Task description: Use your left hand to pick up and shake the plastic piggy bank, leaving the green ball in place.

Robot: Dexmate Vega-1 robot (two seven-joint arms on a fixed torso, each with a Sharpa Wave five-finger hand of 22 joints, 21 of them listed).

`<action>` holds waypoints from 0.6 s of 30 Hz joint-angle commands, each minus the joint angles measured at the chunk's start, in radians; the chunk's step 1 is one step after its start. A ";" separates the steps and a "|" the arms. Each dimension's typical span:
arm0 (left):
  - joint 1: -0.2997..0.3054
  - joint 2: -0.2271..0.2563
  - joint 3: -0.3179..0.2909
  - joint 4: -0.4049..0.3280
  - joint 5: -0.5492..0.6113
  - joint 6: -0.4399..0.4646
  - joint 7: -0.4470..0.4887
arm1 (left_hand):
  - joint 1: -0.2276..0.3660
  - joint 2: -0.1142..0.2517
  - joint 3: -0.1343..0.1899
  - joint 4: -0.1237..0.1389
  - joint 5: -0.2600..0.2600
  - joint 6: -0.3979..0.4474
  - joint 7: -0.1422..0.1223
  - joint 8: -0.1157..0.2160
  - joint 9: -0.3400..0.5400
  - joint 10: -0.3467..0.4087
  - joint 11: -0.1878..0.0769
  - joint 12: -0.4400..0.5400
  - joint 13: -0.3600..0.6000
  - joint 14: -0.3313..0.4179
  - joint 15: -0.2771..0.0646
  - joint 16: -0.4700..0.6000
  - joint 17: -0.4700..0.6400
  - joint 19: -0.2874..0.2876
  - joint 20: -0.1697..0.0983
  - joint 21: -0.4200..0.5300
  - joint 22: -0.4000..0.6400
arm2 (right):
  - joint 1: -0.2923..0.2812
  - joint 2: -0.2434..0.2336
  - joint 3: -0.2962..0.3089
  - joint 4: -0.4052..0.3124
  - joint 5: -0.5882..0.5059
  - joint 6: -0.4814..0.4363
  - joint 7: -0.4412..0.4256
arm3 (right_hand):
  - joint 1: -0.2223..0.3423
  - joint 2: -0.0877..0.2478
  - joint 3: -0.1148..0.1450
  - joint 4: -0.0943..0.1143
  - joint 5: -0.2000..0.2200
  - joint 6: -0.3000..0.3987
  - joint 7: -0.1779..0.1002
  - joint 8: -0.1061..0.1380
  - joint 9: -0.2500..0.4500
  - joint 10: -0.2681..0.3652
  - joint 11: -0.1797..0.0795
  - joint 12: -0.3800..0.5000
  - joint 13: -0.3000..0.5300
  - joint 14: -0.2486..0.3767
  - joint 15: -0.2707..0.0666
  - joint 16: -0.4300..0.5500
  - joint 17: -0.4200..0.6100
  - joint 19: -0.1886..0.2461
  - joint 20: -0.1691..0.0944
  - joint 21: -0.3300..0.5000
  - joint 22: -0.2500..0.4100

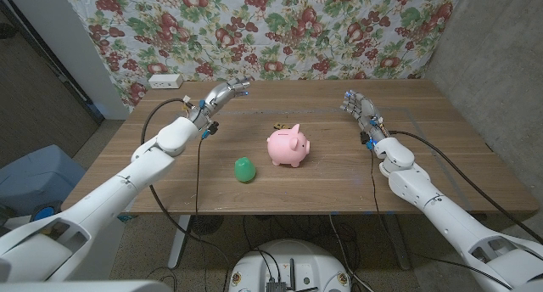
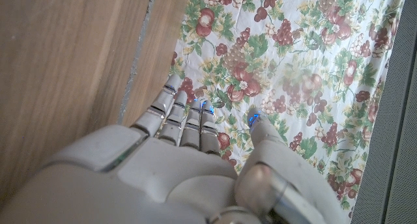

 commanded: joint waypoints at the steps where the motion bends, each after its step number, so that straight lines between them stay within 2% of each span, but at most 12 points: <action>1: -0.012 0.039 0.016 -0.058 0.108 0.000 -0.001 | 0.001 -0.008 -0.008 0.000 0.005 0.005 -0.004 0.001 0.006 0.009 0.000 0.006 0.004 0.010 0.002 0.007 0.002 0.006 -0.003 -0.002 0.002 | -0.003 0.009 0.001 0.011 -0.001 0.021 0.000 | 0.016 0.001 0.002 -0.005 0.004 0.004 0.002 0.003 0.005 0.006 -0.002 0.006 0.004 0.009 0.004 -0.002 -0.001 0.009 0.006 -0.003 0.005; 18: -0.025 0.080 0.029 -0.109 0.142 0.008 -0.081 | -0.001 -0.014 -0.011 -0.001 0.005 -0.003 -0.006 -0.003 0.006 0.010 -0.002 0.004 0.004 0.010 -0.003 0.004 0.002 0.012 -0.005 -0.004 0.003 | -0.046 0.008 0.012 -0.025 -0.001 0.047 -0.022 | 0.015 0.001 0.000 -0.006 0.005 0.005 0.003 0.003 0.005 0.006 -0.001 0.005 0.004 0.009 0.003 -0.003 -0.002 0.010 0.005 -0.008 0.005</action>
